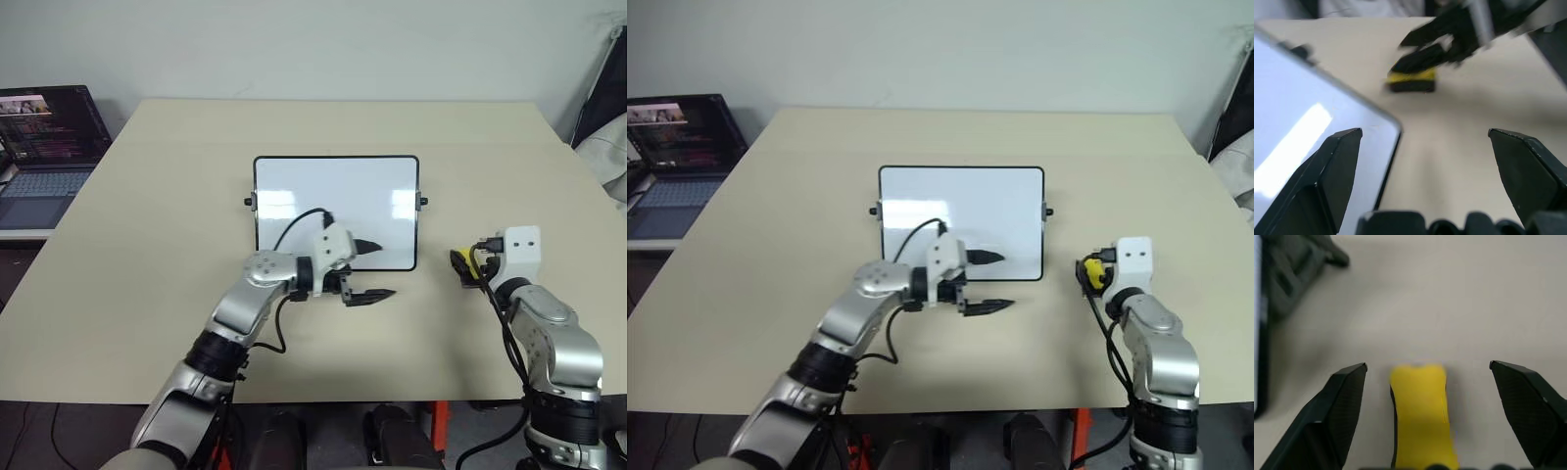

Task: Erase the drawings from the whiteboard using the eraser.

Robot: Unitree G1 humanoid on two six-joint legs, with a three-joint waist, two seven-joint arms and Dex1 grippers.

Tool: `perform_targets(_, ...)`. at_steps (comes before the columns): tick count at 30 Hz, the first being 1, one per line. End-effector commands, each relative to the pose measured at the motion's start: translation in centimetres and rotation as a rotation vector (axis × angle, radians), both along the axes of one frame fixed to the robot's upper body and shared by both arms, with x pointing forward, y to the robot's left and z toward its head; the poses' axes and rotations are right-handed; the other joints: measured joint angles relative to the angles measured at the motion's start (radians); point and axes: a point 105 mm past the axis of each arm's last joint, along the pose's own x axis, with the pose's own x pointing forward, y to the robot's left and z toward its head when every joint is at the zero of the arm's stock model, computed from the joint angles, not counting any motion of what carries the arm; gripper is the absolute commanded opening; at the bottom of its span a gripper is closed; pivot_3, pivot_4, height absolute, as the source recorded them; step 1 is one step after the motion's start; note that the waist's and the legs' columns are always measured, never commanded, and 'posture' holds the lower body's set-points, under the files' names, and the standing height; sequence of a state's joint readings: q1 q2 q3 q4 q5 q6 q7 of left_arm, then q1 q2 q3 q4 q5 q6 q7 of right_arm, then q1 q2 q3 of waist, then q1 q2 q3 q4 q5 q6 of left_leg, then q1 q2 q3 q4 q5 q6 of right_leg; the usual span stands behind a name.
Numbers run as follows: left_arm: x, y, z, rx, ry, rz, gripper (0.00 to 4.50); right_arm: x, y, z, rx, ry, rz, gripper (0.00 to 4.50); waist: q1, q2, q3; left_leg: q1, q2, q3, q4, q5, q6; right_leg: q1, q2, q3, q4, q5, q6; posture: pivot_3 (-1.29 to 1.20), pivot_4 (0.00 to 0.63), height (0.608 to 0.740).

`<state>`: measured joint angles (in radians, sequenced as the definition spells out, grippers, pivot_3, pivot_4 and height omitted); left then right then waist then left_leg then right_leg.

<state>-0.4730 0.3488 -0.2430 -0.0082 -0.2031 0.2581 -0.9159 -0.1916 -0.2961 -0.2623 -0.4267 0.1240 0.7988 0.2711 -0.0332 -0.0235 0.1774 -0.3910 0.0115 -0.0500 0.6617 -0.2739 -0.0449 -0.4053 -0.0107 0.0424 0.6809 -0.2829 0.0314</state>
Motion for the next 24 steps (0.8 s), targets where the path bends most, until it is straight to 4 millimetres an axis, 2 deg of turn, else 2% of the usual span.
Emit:
perform_targets(1,0.3,5.1,3.2,-0.141,-0.076,0.291,4.5,-2.4,2.0,3.0,-0.038,-0.138,0.143,4.47,0.0,0.0,0.0,0.0,0.0,-0.001,0.0,0.0,0.0,0.0,-0.001,0.001,0.0,0.0,0.0,0.0,0.15,0.74)
perform_targets(3,-0.5,8.1,3.4,-0.208,-0.062,0.468,4.5,-3.6,4.1,3.3,-0.016,-0.185,0.255,4.47,-0.002,0.0,0.0,-0.001,0.001,-0.002,0.0,0.0,0.0,0.0,-0.004,0.001,-0.001,0.0,0.0,0.0,0.15,0.74)
perform_targets(6,-2.3,11.6,2.2,-0.228,-0.063,0.712,4.5,-5.5,6.0,1.7,-0.045,-0.197,0.386,4.47,0.002,0.0,-0.001,0.0,0.0,-0.002,0.0,0.0,0.0,0.001,-0.006,0.0,0.0,0.0,0.0,0.0,0.15,0.74)
perform_targets(8,-3.6,13.7,1.0,-0.246,-0.063,0.891,4.5,-6.4,5.5,-0.5,0.013,-0.168,0.373,4.47,0.006,-0.001,-0.002,0.001,-0.001,-0.002,0.0,0.0,0.0,0.002,-0.008,0.0,-0.001,-0.001,0.001,0.0,0.15,0.74)
perform_targets(10,-4.7,15.2,-0.2,-0.249,-0.067,1.045,4.5,-7.1,4.5,-1.8,0.072,-0.181,0.325,4.47,0.016,-0.003,-0.001,0.002,-0.003,-0.003,0.001,0.0,0.0,0.005,-0.009,-0.001,-0.002,-0.001,0.002,0.0,0.15,0.74)
perform_targets(13,-6.1,15.7,-1.7,-0.217,-0.075,1.164,4.5,-8.3,2.6,-2.8,0.055,-0.232,0.252,4.47,0.019,-0.003,-0.001,0.012,-0.003,-0.003,0.001,-0.001,0.0,0.015,-0.009,-0.001,-0.004,-0.001,0.003,0.0,0.15,0.74)
perform_targets(15,-6.3,16.2,-2.0,-0.215,-0.092,1.23,4.5,-8.9,1.6,-3.7,0.022,-0.217,0.221,4.47,0.021,-0.003,-0.001,0.015,-0.002,-0.003,0.001,-0.001,0.001,0.019,-0.009,-0.001,-0.006,-0.004,0.007,0.0,0.15,0.74)
perform_targets(17,-6.1,16.2,-2.1,-0.214,-0.11,1.27,4.5,-8.9,0.7,-4.1,0.022,-0.205,0.188,4.47,0.021,-0.004,-0.001,0.016,-0.002,-0.002,0.001,0.0,0.002,0.02,-0.008,0.0,-0.005,-0.007,0.002,0.0,0.15,0.74)
perform_targets(21,-6.0,15.3,-2.6,-0.211,-0.12,1.27,4.5,-8.6,0.1,-3.6,0.033,-0.227,0.14,4.47,0.014,-0.003,-0.001,0.018,-0.001,0.0,0.001,0.0,0.002,0.02,-0.008,0.002,-0.002,-0.007,0.002,0.0,0.15,0.74)
perform_targets(24,-6.3,15.8,-3.5,-0.204,-0.106,1.291,4.5,-8.9,0.9,-3.5,0.042,-0.219,0.143,4.47,0.008,-0.002,-0.001,0.018,-0.001,0.0,0.0,0.0,0.001,0.019,-0.007,0.001,-0.002,-0.005,0.005,0.0,0.15,0.74)
